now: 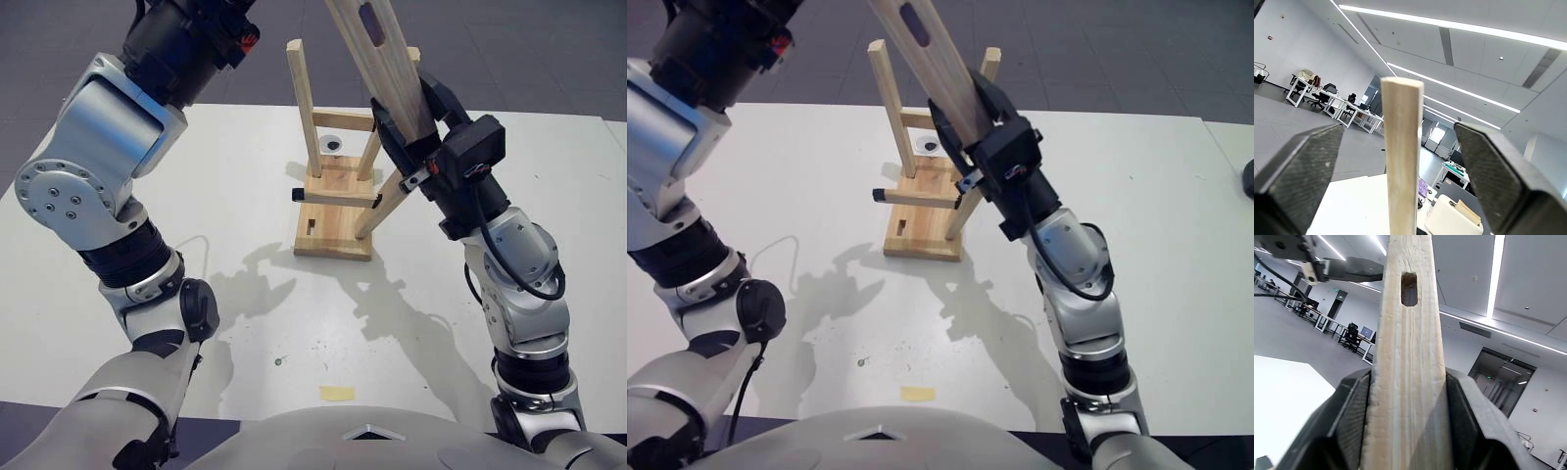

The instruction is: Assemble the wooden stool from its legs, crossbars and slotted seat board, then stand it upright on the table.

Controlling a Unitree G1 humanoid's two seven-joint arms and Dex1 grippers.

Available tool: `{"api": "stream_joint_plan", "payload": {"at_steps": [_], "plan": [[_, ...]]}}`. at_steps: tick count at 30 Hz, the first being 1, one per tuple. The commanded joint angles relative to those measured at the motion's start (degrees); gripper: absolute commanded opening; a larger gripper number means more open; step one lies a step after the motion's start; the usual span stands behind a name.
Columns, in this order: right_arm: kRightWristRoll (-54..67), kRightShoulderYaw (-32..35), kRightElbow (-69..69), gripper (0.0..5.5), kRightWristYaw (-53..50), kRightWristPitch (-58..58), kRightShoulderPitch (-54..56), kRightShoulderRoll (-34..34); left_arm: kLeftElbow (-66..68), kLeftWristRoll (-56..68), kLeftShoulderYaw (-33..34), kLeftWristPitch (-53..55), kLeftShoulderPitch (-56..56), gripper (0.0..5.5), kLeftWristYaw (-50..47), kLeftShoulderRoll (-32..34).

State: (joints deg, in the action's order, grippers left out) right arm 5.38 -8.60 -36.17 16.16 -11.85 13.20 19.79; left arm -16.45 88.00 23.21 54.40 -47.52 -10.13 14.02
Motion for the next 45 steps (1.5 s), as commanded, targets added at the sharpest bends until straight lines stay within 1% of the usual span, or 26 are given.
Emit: {"api": "stream_joint_plan", "payload": {"at_steps": [1,7,8,14,19,24,25,29,31,34,38,40,41,43,45], "plan": [[0.47,-1.55,-0.53,2.05,1.65,-1.19,-0.50,-0.76,1.04,3.23,-1.77,-1.93,-1.46,3.34,-1.53,2.06],[0.23,-2.11,-0.37,2.05,2.55,-1.51,-0.95,-1.16,1.34,5.53,-3.76,-3.29,-1.46,2.43,-0.85,5.14],[0.22,-2.22,-0.43,2.05,2.66,-1.60,-0.99,-1.25,1.37,5.66,-3.98,-3.51,-1.43,2.34,-0.75,5.60],[0.48,-2.29,-0.59,2.05,3.01,-2.25,-1.69,-1.41,2.03,8.98,-5.02,-5.12,-1.89,1.26,-0.85,6.79],[0.31,-1.83,-0.47,2.05,2.90,-2.47,-1.75,-1.71,1.20,13.52,-5.28,-5.12,-1.42,1.20,0.41,8.93],[-0.24,-1.20,0.50,2.05,2.06,-2.19,-1.79,-2.68,1.34,10.70,-5.18,-5.92,-1.72,1.20,3.00,11.93],[0.09,-0.48,0.82,2.41,1.60,-2.25,-1.78,-3.18,1.84,9.20,-4.96,-6.53,-2.04,1.19,3.45,12.44],[3.09,2.86,1.79,2.95,0.18,-2.72,-0.48,-5.47,4.47,4.15,-3.13,-10.68,-4.07,1.02,4.01,13.35],[4.75,5.74,2.20,3.27,-0.22,-3.20,1.69,-5.59,5.90,1.42,-1.96,-12.85,-4.99,1.02,4.22,13.98],[11.32,12.51,2.15,3.72,-2.74,-6.06,5.53,-7.08,8.74,-4.04,-0.56,-14.40,-4.90,1.02,5.88,16.93],[23.83,23.92,2.56,4.44,-9.29,-11.60,11.80,-8.35,11.54,-10.04,1.16,-13.59,-2.33,1.02,8.96,21.89],[25.81,27.49,3.12,4.75,-11.32,-13.55,10.95,-7.16,10.19,-12.01,1.24,-12.12,0.91,1.02,10.26,23.53],[24.59,27.90,3.72,4.94,-11.64,-14.42,9.16,-6.08,9.09,-14.14,0.77,-11.71,3.19,1.02,11.44,24.73],[21.75,26.68,4.43,5.29,-11.34,-15.67,4.84,-4.25,7.25,-18.86,-0.51,-11.26,7.76,1.02,13.45,26.96],[21.07,25.04,4.27,5.40,-11.24,-16.78,0.98,-4.53,6.54,-21.79,-0.95,-11.05,11.25,1.02,14.77,27.36]]}}
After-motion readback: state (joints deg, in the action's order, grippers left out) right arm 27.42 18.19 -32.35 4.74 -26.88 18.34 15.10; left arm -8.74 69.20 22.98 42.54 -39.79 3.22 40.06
